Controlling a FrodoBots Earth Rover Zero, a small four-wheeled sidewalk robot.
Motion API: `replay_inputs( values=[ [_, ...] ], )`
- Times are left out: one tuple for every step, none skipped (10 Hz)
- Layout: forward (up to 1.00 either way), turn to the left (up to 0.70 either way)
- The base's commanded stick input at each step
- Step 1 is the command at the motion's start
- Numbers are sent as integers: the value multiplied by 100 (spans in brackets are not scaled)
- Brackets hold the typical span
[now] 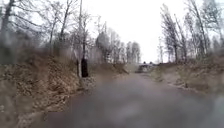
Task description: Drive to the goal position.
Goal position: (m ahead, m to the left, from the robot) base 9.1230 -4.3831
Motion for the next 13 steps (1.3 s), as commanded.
replay_inputs(
  values=[
    [100, -17],
    [100, 0],
    [100, 0],
    [100, 0],
    [100, 0],
    [100, 0],
    [100, 0],
    [100, 0],
    [100, 0],
    [100, 0],
    [100, 0],
    [100, 0],
    [100, 0]
  ],
)
